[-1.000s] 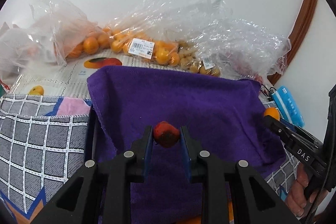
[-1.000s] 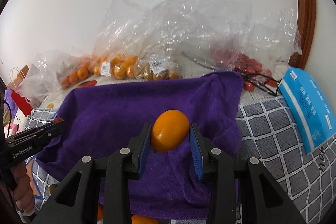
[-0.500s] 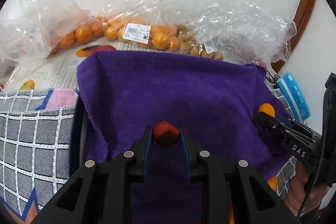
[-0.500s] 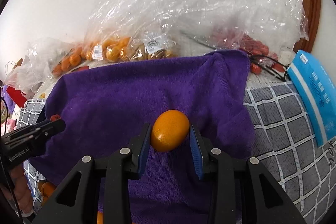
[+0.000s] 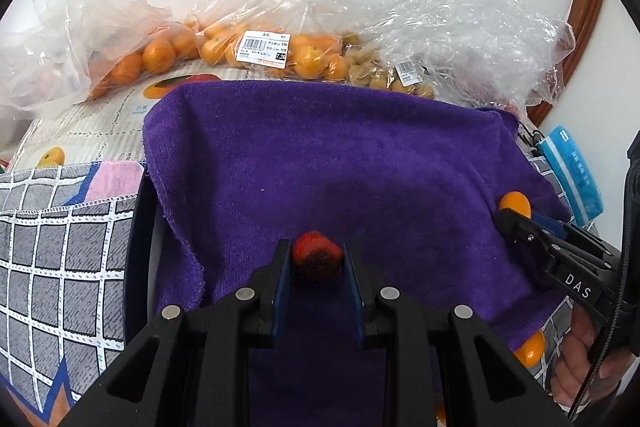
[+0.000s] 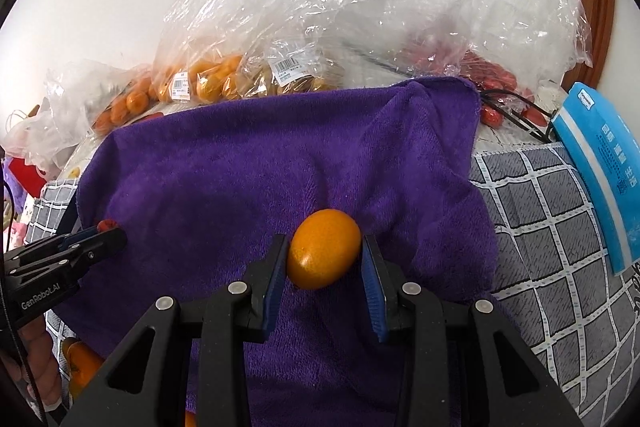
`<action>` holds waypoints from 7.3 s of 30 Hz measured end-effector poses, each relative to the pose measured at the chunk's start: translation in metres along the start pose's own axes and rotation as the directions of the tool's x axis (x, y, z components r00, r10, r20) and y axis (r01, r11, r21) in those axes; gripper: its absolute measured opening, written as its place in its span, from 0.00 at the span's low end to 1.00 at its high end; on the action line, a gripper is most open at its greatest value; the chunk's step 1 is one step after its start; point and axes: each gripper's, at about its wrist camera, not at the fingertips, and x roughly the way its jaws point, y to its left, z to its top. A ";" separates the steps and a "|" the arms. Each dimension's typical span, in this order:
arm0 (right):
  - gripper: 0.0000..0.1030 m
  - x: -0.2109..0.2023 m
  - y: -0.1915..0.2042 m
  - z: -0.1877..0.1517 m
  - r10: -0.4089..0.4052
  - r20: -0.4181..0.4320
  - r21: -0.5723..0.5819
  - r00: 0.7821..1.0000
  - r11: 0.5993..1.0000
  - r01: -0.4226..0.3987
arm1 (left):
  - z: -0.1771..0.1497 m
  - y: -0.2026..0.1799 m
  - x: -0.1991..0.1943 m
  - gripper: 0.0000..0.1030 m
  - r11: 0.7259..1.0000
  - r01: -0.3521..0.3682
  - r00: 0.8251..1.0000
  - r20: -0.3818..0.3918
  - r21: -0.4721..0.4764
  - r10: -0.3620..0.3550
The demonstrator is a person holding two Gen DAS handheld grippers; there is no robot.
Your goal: Organize fruits
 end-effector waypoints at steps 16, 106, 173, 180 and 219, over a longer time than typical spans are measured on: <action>0.64 -0.052 0.010 0.003 0.020 0.164 0.002 0.986 1.000 -0.021 | 0.003 -0.006 -0.037 0.46 0.997 -0.077 0.987 0.145 0.025 0.072; 0.32 -0.101 0.003 -0.116 0.034 0.122 0.051 0.992 0.998 -0.041 | -0.133 0.053 -0.101 0.55 0.989 0.122 0.987 0.111 -0.084 -0.113; 0.32 -0.109 -0.001 -0.120 0.048 0.156 0.067 0.987 0.996 -0.059 | -0.118 0.040 -0.099 0.26 0.998 0.057 0.992 0.114 -0.016 -0.055; 0.32 -0.111 -0.003 -0.119 0.059 0.176 0.078 0.983 0.994 -0.073 | -0.119 0.044 -0.100 0.26 0.999 0.031 0.994 0.110 -0.037 -0.027; 0.32 -0.122 -0.001 -0.123 0.027 0.220 0.091 0.975 0.995 -0.049 | -0.122 0.042 -0.119 0.26 0.991 0.113 0.962 0.258 -0.069 -0.091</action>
